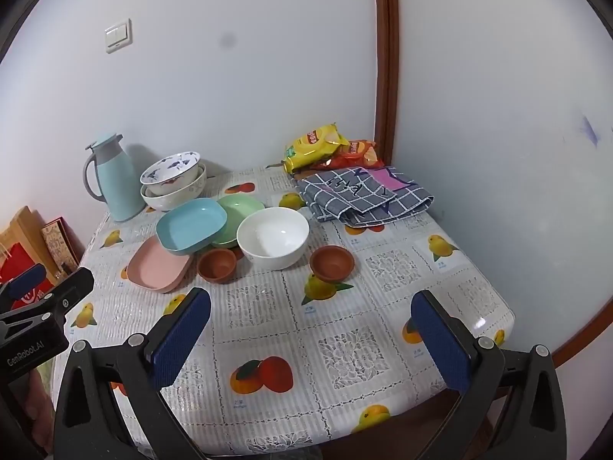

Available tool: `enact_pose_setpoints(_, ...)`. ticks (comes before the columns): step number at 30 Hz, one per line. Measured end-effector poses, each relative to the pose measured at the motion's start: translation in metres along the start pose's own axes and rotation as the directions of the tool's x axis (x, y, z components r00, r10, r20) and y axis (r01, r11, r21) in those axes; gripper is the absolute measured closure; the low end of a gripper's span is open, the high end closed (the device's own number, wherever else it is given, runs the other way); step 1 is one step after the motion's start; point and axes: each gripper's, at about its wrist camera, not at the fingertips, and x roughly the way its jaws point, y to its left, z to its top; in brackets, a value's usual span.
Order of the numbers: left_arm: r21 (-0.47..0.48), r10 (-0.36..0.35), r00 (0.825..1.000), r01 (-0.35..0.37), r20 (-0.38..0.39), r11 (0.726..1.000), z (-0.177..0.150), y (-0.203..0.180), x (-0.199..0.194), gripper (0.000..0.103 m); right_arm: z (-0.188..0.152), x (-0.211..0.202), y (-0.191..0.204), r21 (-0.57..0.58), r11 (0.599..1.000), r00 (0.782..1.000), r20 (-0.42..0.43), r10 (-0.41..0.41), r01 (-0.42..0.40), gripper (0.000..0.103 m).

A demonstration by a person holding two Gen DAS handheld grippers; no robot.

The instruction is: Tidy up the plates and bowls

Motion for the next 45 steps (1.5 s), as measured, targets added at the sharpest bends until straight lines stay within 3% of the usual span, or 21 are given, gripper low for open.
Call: enact_pose_setpoints(45,-0.007,-0.002,1.000,0.002,-0.002,1.000,0.0023,0.0015,0.0002,0.000,0.0067,-0.0075,0.0036,0.002,1.000,1.000,0.022,0.001,-0.001,0.000)
